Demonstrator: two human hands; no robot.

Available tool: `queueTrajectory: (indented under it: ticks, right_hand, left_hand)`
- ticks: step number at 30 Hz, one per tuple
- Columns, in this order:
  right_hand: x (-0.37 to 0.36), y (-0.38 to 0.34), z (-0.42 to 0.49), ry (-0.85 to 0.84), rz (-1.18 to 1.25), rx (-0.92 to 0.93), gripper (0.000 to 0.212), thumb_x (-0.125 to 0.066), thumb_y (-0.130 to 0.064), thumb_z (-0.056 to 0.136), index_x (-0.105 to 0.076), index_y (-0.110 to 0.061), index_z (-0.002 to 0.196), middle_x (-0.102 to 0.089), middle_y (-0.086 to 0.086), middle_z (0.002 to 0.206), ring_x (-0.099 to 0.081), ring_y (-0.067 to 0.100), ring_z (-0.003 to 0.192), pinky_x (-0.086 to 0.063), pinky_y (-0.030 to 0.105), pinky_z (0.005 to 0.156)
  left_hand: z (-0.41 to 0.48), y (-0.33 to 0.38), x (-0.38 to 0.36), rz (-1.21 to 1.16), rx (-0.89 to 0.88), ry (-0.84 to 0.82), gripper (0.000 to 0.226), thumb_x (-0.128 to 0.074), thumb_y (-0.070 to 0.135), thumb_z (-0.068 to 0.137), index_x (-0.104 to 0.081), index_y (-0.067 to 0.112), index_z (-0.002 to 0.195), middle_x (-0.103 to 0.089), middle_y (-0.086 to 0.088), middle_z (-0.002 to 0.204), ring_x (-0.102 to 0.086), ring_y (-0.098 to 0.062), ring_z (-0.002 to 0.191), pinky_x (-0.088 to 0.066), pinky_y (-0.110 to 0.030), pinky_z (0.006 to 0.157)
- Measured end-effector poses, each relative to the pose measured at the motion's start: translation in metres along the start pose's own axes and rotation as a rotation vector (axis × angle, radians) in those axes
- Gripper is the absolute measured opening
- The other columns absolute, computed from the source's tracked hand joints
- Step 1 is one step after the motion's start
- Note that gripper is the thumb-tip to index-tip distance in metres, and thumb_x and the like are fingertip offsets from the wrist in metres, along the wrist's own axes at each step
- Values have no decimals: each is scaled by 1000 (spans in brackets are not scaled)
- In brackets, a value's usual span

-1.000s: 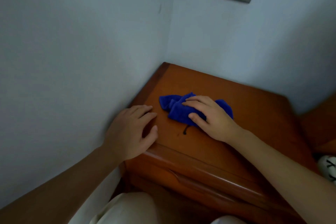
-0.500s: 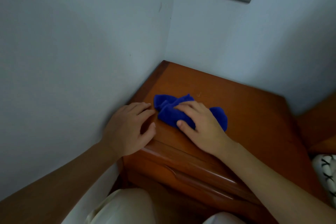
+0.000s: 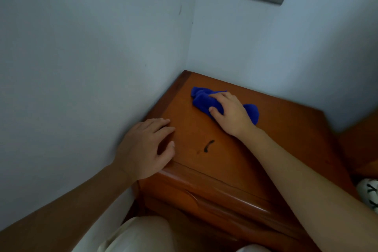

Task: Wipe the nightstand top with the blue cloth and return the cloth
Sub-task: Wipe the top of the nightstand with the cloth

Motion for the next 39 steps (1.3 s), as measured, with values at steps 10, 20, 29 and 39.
queueTrajectory:
  ticks: [10, 20, 29, 39]
  right_hand:
    - [-27, -52, 6, -121, 37, 302, 44, -56, -37, 100, -53, -25, 142, -54, -5, 142, -47, 14, 128, -36, 32, 109]
    - [-49, -51, 89, -74, -23, 124, 45, -54, -35, 98, -55, -19, 140, -58, 6, 140, -52, 29, 124, -41, 45, 106]
    - [-48, -77, 27, -66, 30, 248, 44, -54, -40, 97, -56, -25, 139, -60, -2, 137, -53, 21, 122, -43, 43, 104]
    - [-43, -127, -36, -191, 81, 480, 42, -56, -34, 98, -57, -23, 138, -58, -5, 138, -47, 13, 126, -34, 29, 107]
  left_hand:
    - [-1, -1, 0, 11, -26, 19, 43, -53, 39, 87, -72, 15, 117, -67, -3, 127, -61, -22, 117, -51, -42, 94]
    - [-1, 0, 0, 17, -25, 11, 42, -52, 38, 87, -73, 16, 116, -68, -3, 126, -61, -22, 117, -49, -39, 95]
    - [-3, 4, 1, 27, -23, 28, 38, -54, 38, 89, -73, 14, 113, -68, -4, 123, -61, -21, 113, -50, -41, 92]
    - [-97, 10, 25, 125, 48, 43, 49, -50, 42, 93, -63, 14, 131, -58, -10, 139, -51, -27, 131, -39, -40, 109]
Point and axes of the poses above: each hand's wrist, its own z-axis towards the middle knuckle, its own x-axis out of the back of the hand, y = z × x, the point moved 4 cm from there along z, towards the middle knuckle
